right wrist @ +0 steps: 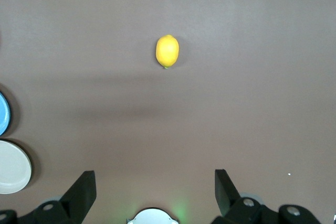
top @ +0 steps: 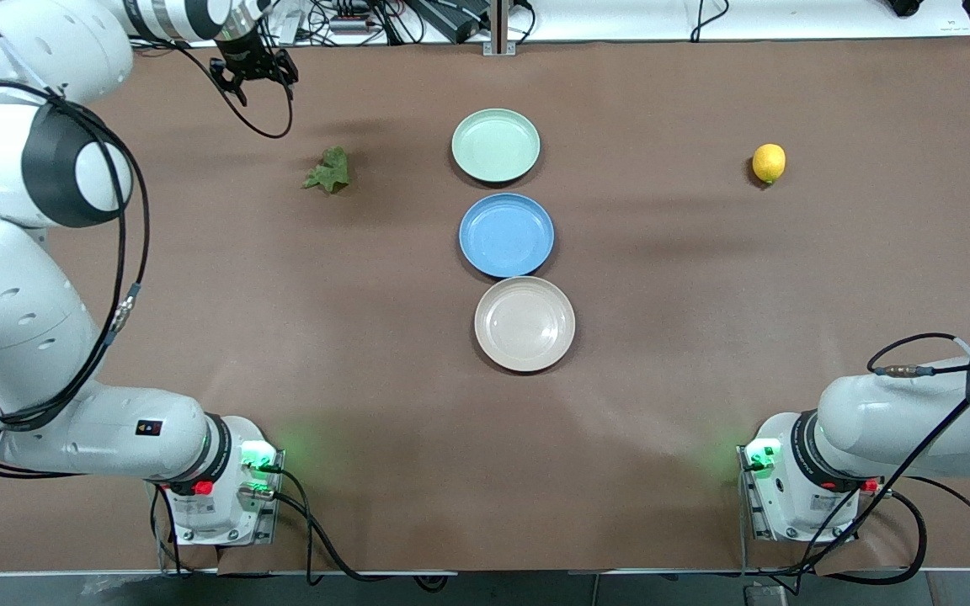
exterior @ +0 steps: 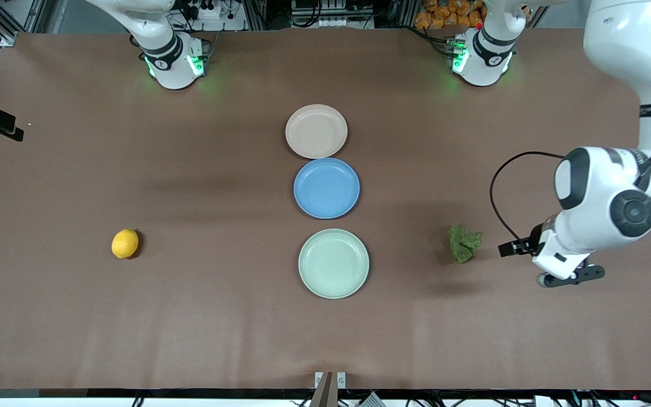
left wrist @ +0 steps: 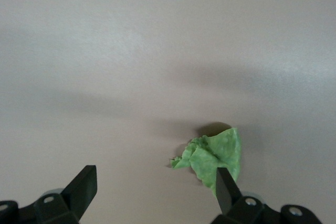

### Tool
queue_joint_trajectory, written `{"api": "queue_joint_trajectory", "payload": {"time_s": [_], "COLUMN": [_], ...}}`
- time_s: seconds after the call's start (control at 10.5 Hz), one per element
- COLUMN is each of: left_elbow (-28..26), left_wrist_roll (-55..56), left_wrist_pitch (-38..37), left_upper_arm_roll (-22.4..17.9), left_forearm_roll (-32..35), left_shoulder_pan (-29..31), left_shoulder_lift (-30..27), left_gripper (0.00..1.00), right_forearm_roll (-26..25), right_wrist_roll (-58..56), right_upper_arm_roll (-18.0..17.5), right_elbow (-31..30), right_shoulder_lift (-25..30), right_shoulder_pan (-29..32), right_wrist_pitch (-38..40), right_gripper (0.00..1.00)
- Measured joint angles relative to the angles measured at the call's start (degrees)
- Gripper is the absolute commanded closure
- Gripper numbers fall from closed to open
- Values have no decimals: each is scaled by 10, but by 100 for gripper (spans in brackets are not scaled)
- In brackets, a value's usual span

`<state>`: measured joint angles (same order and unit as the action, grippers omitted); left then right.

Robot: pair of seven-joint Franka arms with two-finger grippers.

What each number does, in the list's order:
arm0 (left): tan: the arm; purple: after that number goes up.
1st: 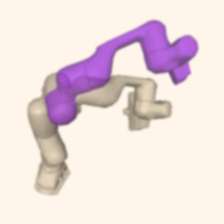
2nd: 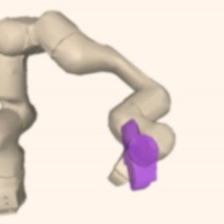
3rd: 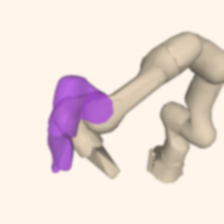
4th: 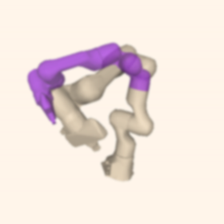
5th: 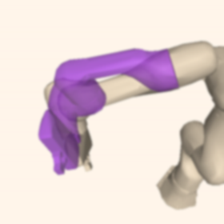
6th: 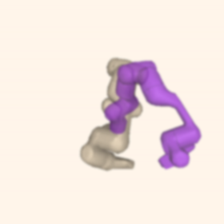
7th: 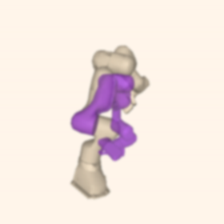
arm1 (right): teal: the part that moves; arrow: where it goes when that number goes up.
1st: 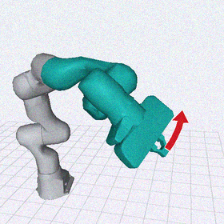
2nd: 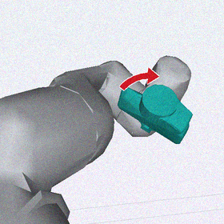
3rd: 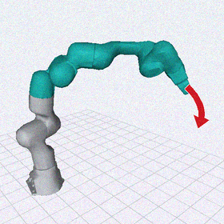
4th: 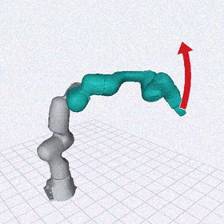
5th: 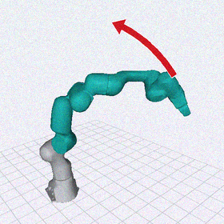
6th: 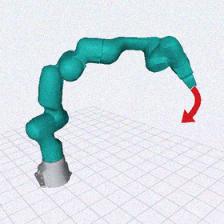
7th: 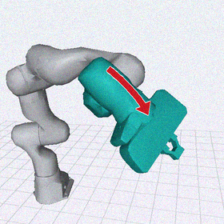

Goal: Pick lemon and lettuce from plates
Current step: 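Open the left gripper and draw it back from the lettuce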

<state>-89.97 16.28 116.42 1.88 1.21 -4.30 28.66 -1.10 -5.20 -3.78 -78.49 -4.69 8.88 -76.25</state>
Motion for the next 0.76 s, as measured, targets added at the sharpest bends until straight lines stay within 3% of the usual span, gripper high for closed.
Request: {"api": "queue_joint_trajectory", "payload": {"time_s": [0.19,0.76], "left_elbow": [1,2], "left_wrist_roll": [-11,-26], "left_wrist_pitch": [-25,-69], "left_upper_arm_roll": [0,1], "left_forearm_roll": [0,0], "left_shoulder_pan": [4,4], "left_shoulder_lift": [-27,-102], "left_gripper": [0,0], "right_forearm_roll": [33,41], "right_wrist_roll": [0,0], "right_upper_arm_roll": [-1,0], "right_elbow": [0,0], "right_shoulder_lift": [2,2], "right_shoulder_pan": [0,0], "right_wrist_pitch": [-14,-26], "right_gripper": [0,0]}}
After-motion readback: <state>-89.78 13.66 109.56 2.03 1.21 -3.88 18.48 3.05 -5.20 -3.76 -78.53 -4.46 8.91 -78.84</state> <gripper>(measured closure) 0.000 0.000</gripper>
